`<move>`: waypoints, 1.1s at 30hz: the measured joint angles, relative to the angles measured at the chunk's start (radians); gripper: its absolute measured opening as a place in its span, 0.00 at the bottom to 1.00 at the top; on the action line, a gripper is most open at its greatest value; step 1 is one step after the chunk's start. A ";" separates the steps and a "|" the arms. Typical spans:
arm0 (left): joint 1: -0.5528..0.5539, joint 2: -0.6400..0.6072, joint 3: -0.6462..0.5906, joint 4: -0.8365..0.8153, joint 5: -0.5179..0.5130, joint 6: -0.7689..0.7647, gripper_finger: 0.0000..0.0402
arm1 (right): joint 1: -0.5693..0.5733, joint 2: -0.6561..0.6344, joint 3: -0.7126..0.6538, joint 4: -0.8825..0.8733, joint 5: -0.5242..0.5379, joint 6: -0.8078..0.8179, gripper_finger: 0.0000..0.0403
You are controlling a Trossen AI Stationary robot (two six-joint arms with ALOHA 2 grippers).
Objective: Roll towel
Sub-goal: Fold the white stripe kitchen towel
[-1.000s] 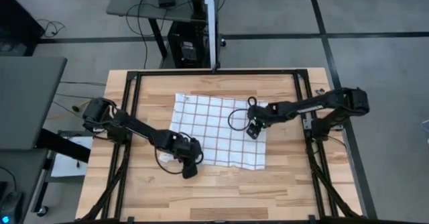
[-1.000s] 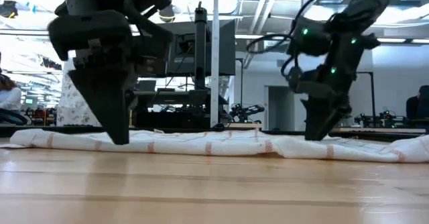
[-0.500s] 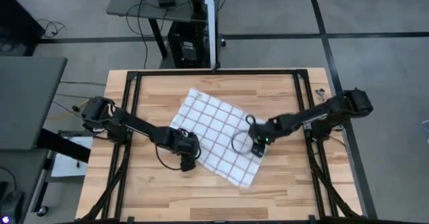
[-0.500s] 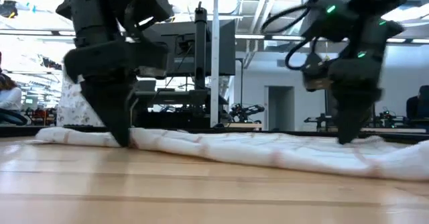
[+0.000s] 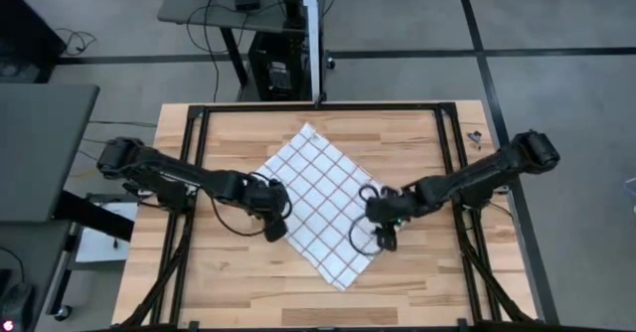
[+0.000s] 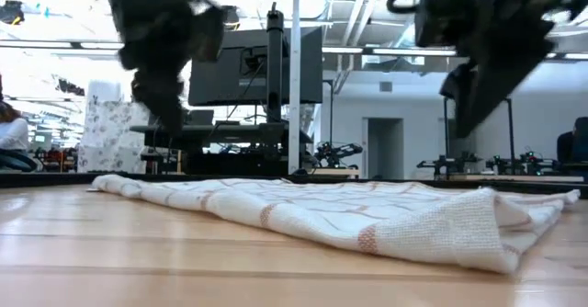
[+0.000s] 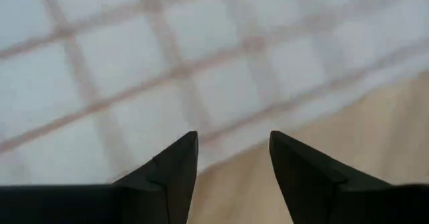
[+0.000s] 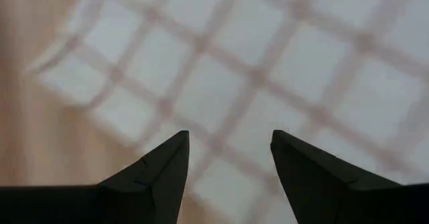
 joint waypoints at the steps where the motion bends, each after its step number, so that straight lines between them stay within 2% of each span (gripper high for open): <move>1: -0.007 0.011 -0.007 0.036 -0.001 -0.029 0.42 | -0.028 0.000 -0.005 -0.019 0.023 -0.016 0.51; 5: -0.026 0.098 -0.024 0.142 -0.071 -0.141 0.42 | -0.131 0.000 -0.092 0.027 0.036 -0.020 0.51; 8: -0.026 0.192 -0.023 0.215 -0.092 -0.173 0.42 | -0.162 0.000 -0.169 0.080 -0.001 -0.016 0.51; 11: -0.027 0.271 -0.023 0.226 -0.084 -0.193 0.42 | -0.164 0.001 -0.222 0.103 -0.015 0.040 0.51; 15: -0.019 0.297 -0.017 0.230 -0.081 -0.189 0.42 | -0.120 0.001 -0.235 0.124 -0.045 0.100 0.51; 22: 0.054 0.254 -0.021 0.121 -0.085 0.017 0.42 | 0.034 0.001 -0.235 0.174 -0.074 0.301 0.51; 26: 0.115 0.221 -0.024 0.006 -0.084 0.175 0.42 | 0.131 0.000 -0.235 0.296 -0.070 0.407 0.51; 29: 0.167 0.212 -0.024 -0.027 -0.081 0.288 0.42 | 0.180 0.001 -0.235 0.422 -0.063 0.406 0.51; 33: 0.225 0.209 -0.012 -0.060 -0.069 0.391 0.42 | 0.200 0.001 -0.232 0.551 -0.061 0.306 0.51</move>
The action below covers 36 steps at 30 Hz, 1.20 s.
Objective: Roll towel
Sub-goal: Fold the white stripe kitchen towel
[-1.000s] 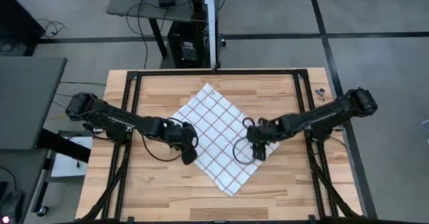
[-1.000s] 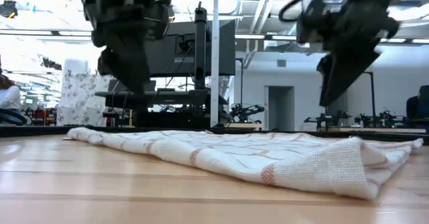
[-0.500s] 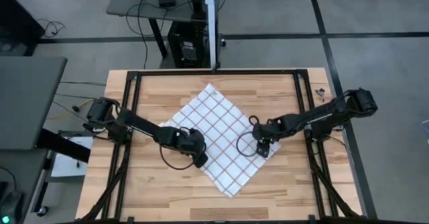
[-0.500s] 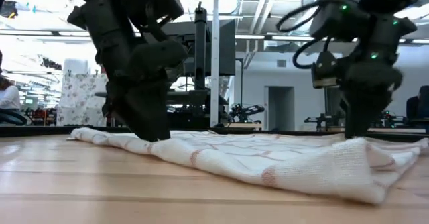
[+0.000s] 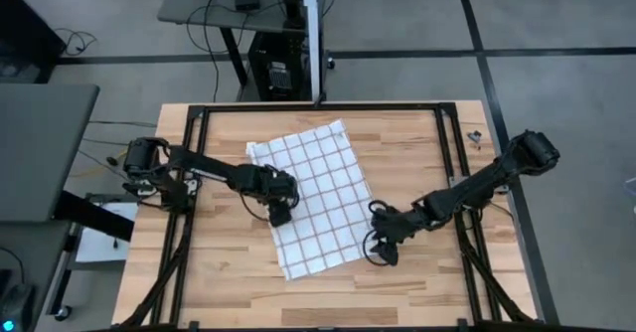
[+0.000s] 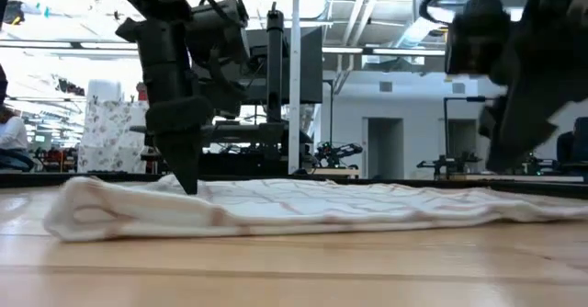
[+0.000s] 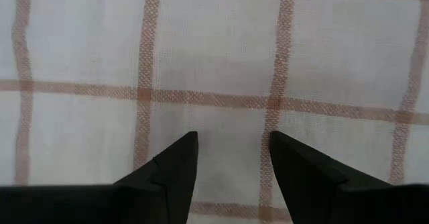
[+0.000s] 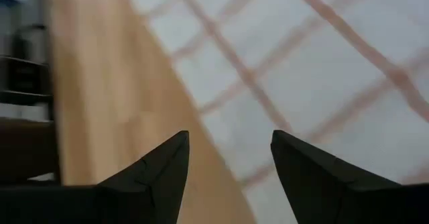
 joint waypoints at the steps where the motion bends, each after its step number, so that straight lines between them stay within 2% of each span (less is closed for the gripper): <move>1: 0.009 -0.004 0.017 -0.036 0.000 0.014 0.42 | -0.001 0.000 0.007 0.001 0.000 -0.034 0.51; 6: -0.004 -0.080 0.118 -0.184 0.025 -0.003 0.42 | -0.049 -0.016 0.082 -0.139 0.002 -0.160 0.51; 9: -0.049 -0.132 0.122 -0.154 0.027 -0.105 0.42 | -0.111 -0.016 0.109 -0.263 0.048 -0.170 0.51; 12: -0.112 -0.144 0.123 -0.152 0.026 -0.214 0.42 | -0.181 -0.006 0.107 -0.293 0.057 -0.172 0.51; 20: -0.295 -0.051 0.068 -0.005 -0.031 -0.416 0.42 | -0.269 0.102 0.084 -0.303 0.058 -0.247 0.51; 25: -0.318 0.025 0.066 -0.007 -0.092 -0.453 0.42 | -0.264 0.163 0.088 -0.289 0.040 -0.238 0.51; 32: -0.263 0.072 0.069 -0.064 -0.096 -0.362 0.42 | -0.158 0.157 0.086 -0.257 -0.007 -0.097 0.51; 36: -0.213 0.069 0.069 -0.063 -0.103 -0.272 0.42 | -0.086 0.153 0.083 -0.178 -0.021 -0.009 0.51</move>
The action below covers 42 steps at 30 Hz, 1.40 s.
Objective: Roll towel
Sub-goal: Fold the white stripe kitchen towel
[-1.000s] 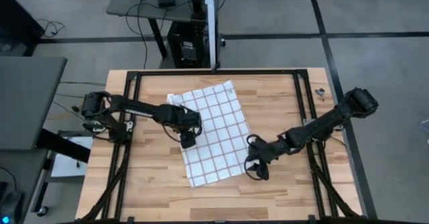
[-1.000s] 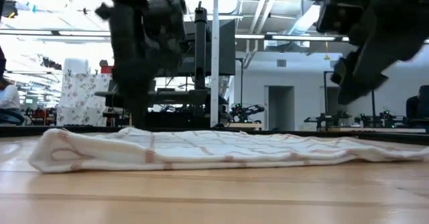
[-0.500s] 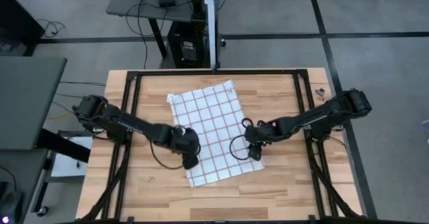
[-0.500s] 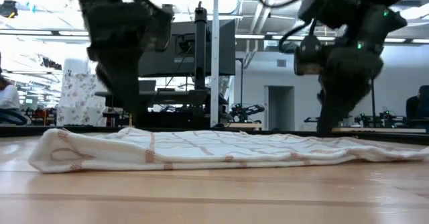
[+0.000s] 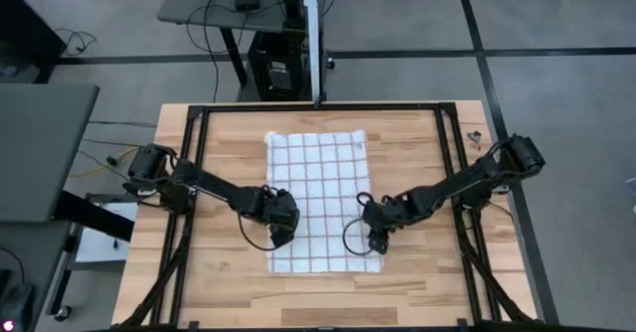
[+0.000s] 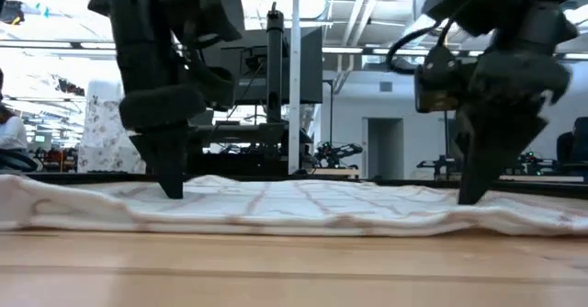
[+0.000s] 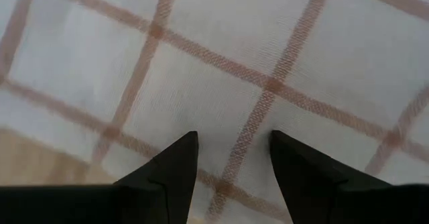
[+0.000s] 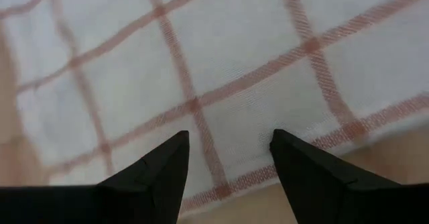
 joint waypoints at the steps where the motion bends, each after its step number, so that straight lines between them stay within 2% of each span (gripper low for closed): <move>1: 0.015 0.000 0.003 -0.006 -0.001 0.022 0.42 | 0.016 0.000 0.000 0.021 -0.001 -0.001 0.51; 6: 0.051 -0.007 0.083 -0.097 0.009 0.170 0.42 | 0.059 -0.015 0.027 -0.019 0.002 -0.096 0.51; 11: 0.017 -0.070 0.229 -0.217 0.022 0.322 0.42 | 0.064 -0.105 0.106 -0.084 0.006 -0.160 0.51; 14: -0.023 -0.138 0.287 -0.201 0.022 0.403 0.42 | 0.063 -0.156 0.132 -0.059 0.007 -0.158 0.51; 16: -0.037 -0.178 0.296 -0.161 0.032 0.405 0.42 | 0.063 -0.180 0.140 -0.012 0.010 -0.105 0.51; 21: -0.006 -0.212 0.296 -0.179 0.191 0.404 0.44 | 0.011 -0.194 0.190 -0.004 0.029 -0.145 0.51; 26: -0.018 -0.214 0.295 -0.259 0.405 0.377 0.51 | -0.005 -0.172 0.376 -0.210 0.071 -0.305 0.56; 28: -0.045 -0.210 0.295 -0.261 0.449 0.361 0.53 | 0.015 -0.140 0.453 -0.288 0.113 -0.360 0.59; 30: -0.091 -0.208 0.295 -0.272 0.425 0.363 0.53 | 0.045 -0.100 0.519 -0.353 0.174 -0.400 0.61; 34: -0.203 -0.208 0.309 -0.289 0.281 0.380 0.54 | 0.142 -0.011 0.620 -0.448 0.317 -0.411 0.62; 39: -0.357 -0.208 0.378 -0.339 0.032 0.320 0.54 | 0.303 0.073 0.693 -0.491 0.472 -0.286 0.62; 42: -0.449 -0.208 0.384 -0.351 -0.035 0.216 0.54 | 0.401 0.122 0.715 -0.512 0.536 -0.215 0.62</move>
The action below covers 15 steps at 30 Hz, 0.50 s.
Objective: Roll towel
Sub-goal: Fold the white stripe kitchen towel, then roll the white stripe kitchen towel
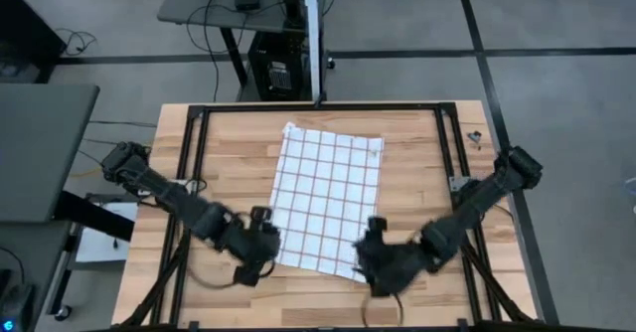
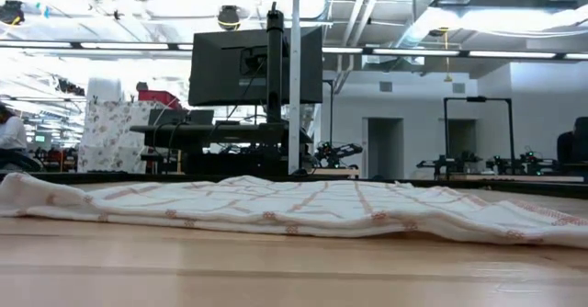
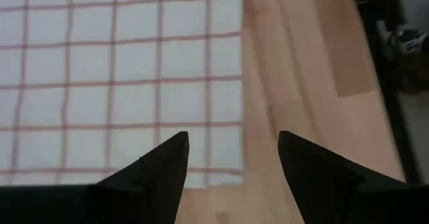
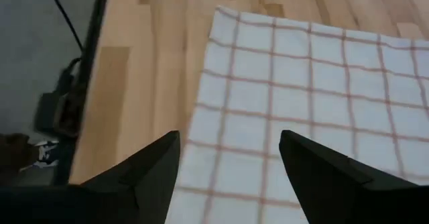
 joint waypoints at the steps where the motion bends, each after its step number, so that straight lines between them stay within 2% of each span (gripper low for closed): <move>1: -0.029 0.008 -0.005 0.002 -0.010 -0.038 0.53 | 0.032 0.020 0.003 -0.001 0.021 0.013 0.62; 7: -0.155 0.152 -0.008 0.005 -0.032 -0.155 0.51 | 0.146 0.182 0.031 -0.005 0.115 0.028 0.62; 11: -0.187 0.255 -0.008 0.004 -0.056 -0.197 0.51 | 0.145 0.285 0.070 -0.011 0.168 0.123 0.62; 15: -0.186 0.330 -0.009 0.005 -0.156 -0.216 0.50 | 0.124 0.376 0.099 -0.014 0.167 0.133 0.62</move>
